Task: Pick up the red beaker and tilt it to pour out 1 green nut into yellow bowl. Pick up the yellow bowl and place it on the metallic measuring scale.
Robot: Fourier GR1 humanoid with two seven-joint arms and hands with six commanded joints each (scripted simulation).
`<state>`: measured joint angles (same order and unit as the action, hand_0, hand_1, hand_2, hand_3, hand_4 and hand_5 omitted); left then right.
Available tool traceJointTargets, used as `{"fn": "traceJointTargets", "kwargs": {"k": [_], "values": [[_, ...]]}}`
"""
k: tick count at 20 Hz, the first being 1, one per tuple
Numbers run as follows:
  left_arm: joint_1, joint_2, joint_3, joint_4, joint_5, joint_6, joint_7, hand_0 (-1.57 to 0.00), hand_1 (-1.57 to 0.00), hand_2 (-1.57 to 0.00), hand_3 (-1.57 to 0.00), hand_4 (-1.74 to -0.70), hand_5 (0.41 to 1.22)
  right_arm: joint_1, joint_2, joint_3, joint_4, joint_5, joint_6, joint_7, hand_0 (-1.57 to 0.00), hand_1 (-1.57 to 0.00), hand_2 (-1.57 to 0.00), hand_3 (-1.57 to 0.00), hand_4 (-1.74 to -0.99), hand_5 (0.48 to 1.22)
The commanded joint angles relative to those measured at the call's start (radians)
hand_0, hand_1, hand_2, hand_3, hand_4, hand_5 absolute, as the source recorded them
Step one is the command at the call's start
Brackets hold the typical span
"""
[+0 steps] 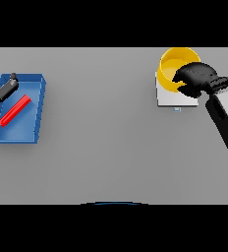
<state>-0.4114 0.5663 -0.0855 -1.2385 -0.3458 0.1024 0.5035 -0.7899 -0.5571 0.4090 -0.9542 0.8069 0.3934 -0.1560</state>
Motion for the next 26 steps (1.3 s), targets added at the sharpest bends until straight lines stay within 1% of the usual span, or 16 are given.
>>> {"fn": "traceJointTargets", "kwargs": {"k": [1,3,6,9,10,11,13,14,15,17,18,20,22,24,25,26], "values": [[0.003,0.002,0.000,0.002,-0.001,0.000,0.000,0.00,0.00,0.00,0.00,-0.72,0.684,-0.006,0.005,-0.001,0.040,0.010,-0.024,-0.009,-1.57,-1.57,-1.46,-1.26,-1.741,1.221],[0.004,-0.003,-0.004,-0.011,-0.004,0.002,0.009,0.00,0.00,0.00,0.00,-0.72,0.681,-0.020,0.015,-0.011,0.111,0.016,-0.053,-0.020,-1.57,-1.57,-1.42,-1.31,-1.741,1.221],[0.010,0.001,-0.001,-0.009,-0.003,0.001,0.016,0.00,0.00,0.00,0.00,-0.72,0.679,-0.029,0.027,-0.014,0.164,0.016,-0.057,-0.020,-1.57,-1.57,-1.40,-1.35,-1.741,1.221],[0.008,0.001,0.006,0.005,0.003,0.003,-0.008,0.00,0.00,0.00,0.00,-0.73,0.675,-0.020,0.038,-0.021,0.200,0.008,-0.082,-0.052,-1.57,-1.57,-1.36,-1.34,-1.741,1.221],[0.010,-0.009,-0.003,0.011,-0.004,0.008,-0.006,0.00,0.00,0.00,0.00,-0.73,0.675,-0.019,0.045,-0.023,0.200,0.005,-0.087,-0.042,-1.57,-1.57,-1.35,-1.37,-1.741,1.221],[0.006,-0.009,-0.004,0.017,-0.004,0.006,-0.012,0.00,0.00,0.00,0.00,-0.73,0.673,-0.011,0.048,-0.024,0.209,0.000,-0.100,-0.069,-1.57,-1.57,-1.34,-1.40,-1.741,1.221],[-0.009,-0.010,-0.006,0.037,-0.010,0.007,-0.017,0.00,0.00,0.00,0.00,-0.72,0.669,-0.017,0.052,-0.025,0.221,-0.001,-0.099,-0.077,-1.50,-1.57,-1.33,-1.46,-1.741,1.221],[-0.006,-0.009,-0.009,0.034,-0.014,0.009,-0.018,0.00,0.00,0.00,0.00,-0.72,0.668,-0.016,0.059,-0.026,0.225,-0.001,-0.101,-0.064,-1.46,-1.57,-1.34,-1.45,-1.741,1.221],[0.002,-0.006,-0.009,0.019,-0.013,0.008,-0.021,0.00,0.00,0.00,0.00,-0.72,0.667,-0.015,0.055,-0.026,0.228,0.000,-0.104,-0.075,-1.45,-1.50,-1.38,-1.39,-1.734,1.221],[-0.012,-0.008,-0.009,0.033,-0.015,0.008,-0.015,0.00,0.00,0.00,0.00,-0.72,0.671,-0.007,0.047,-0.032,0.216,-0.010,-0.093,-0.073,-1.49,-1.48,-1.45,-1.10,-1.737,1.221],[-0.012,-0.014,-0.015,0.025,-0.020,0.012,-0.010,0.00,0.00,0.00,0.00,-0.72,0.671,-0.011,0.048,-0.033,0.221,-0.008,-0.091,-0.071,-1.44,-1.34,-1.29,-0.99,-1.688,1.221],[-0.021,-0.004,-0.008,0.026,-0.017,0.005,0.001,0.00,0.00,0.00,0.00,-0.72,0.668,-0.010,0.054,-0.025,0.203,-0.004,-0.081,-0.052,-0.99,-0.88,-0.92,-0.80,-1.629,1.080],[-0.007,-0.012,-0.013,0.016,-0.016,0.008,-0.008,0.00,0.00,0.00,0.00,-0.72,0.666,-0.028,0.049,-0.005,0.223,0.020,-0.065,-0.047,-0.63,-0.56,-0.66,-0.66,-1.593,0.987],[-0.005,-0.017,-0.010,0.020,-0.011,0.011,-0.007,0.00,0.00,0.00,0.00,-0.72,0.663,-0.041,0.060,0.003,0.244,0.028,-0.059,-0.055,-0.41,-0.36,-0.46,-0.55,-1.567,0.929],[-0.007,-0.010,-0.003,0.025,-0.008,0.010,-0.005,0.00,0.00,0.00,0.00,-0.72,0.662,-0.037,0.053,0.009,0.244,0.031,-0.068,-0.090,-0.32,-0.29,-0.38,-0.51,-1.560,0.909],[-0.012,-0.012,-0.008,0.026,-0.011,0.007,0.002,0.00,0.00,0.00,0.00,-0.72,0.663,-0.035,0.051,0.013,0.236,0.031,-0.068,-0.105,-0.26,-0.23,-0.30,-0.46,-1.554,0.891]]}}
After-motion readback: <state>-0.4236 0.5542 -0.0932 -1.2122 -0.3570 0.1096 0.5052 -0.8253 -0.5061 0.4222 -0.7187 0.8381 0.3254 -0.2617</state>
